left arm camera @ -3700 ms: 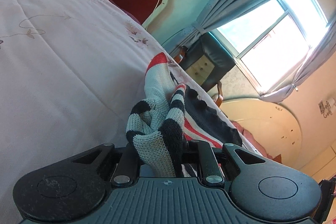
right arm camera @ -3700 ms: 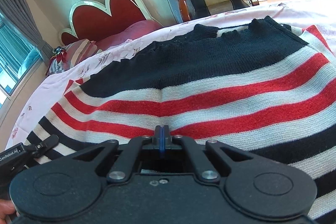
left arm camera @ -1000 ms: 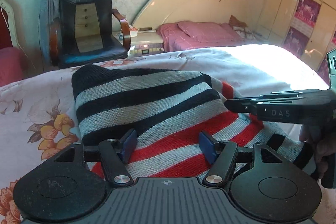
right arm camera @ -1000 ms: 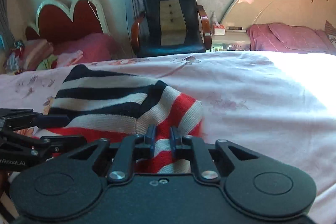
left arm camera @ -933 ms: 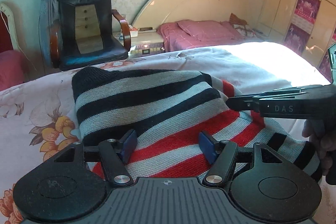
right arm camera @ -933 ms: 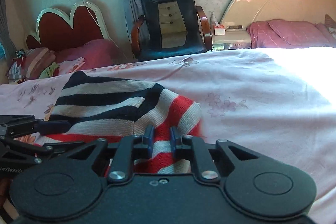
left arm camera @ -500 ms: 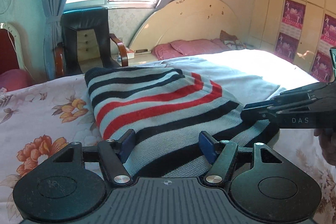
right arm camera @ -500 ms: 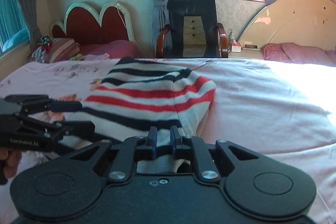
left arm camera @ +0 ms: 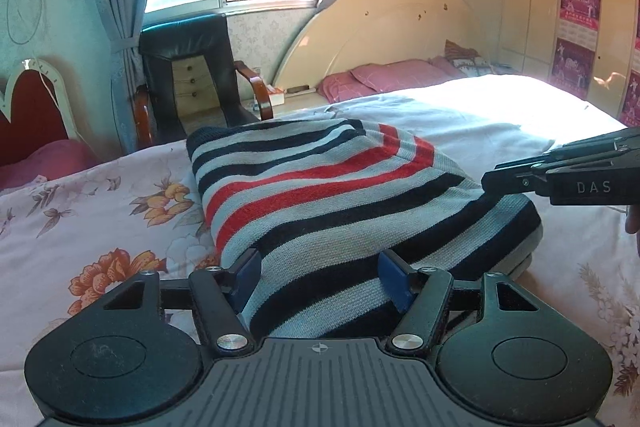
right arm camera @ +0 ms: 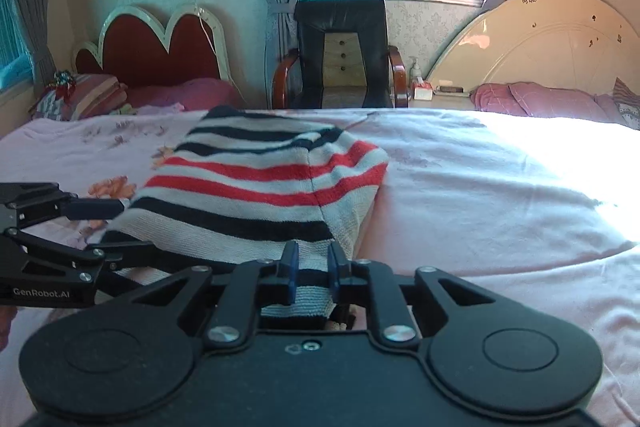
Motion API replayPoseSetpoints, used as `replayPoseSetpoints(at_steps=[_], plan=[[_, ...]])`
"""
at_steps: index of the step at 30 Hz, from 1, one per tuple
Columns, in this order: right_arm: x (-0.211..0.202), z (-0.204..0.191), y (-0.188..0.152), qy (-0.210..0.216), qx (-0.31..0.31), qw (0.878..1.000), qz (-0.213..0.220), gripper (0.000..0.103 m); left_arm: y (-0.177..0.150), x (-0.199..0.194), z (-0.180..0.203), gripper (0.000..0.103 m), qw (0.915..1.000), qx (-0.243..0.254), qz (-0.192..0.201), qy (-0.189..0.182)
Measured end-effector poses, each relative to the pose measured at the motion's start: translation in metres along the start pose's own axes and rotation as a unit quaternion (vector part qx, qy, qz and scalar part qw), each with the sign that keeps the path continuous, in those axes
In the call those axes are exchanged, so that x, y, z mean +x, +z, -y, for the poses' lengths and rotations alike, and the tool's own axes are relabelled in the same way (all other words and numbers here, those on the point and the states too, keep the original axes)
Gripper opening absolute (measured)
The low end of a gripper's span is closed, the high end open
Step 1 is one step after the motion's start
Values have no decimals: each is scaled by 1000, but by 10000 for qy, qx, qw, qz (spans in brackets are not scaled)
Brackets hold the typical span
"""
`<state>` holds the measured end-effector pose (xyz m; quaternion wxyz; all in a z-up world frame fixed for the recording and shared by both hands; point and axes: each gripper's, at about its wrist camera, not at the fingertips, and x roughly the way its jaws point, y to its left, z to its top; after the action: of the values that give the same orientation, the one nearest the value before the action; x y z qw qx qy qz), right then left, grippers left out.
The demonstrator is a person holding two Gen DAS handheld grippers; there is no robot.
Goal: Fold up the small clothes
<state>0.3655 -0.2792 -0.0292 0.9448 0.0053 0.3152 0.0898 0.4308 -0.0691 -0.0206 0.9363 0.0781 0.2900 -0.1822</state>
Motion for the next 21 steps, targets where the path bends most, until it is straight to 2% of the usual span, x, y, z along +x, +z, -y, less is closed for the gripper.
replayPoseSetpoints(at_steps=[6, 10, 14, 18, 21], plan=[[-27, -7, -5, 102, -54, 9999, 38, 18, -14, -19, 9, 66, 9997, -3, -132, 215], [-20, -9, -18, 29, -142, 9996, -231, 15, -24, -14, 10, 65, 9987, -71, -428, 261], [-6, -3, -31, -57, 4, 9988, -490, 13, -33, -11, 6, 65, 9979, -323, -531, 204], [-2, 4, -37, 11, 219, 9986, -490, 13, -45, -1, 7, 66, 9964, -416, -724, 175], [1, 5, -40, -11, 202, 9985, -514, 13, -53, -2, 6, 66, 9962, -458, -717, 179]])
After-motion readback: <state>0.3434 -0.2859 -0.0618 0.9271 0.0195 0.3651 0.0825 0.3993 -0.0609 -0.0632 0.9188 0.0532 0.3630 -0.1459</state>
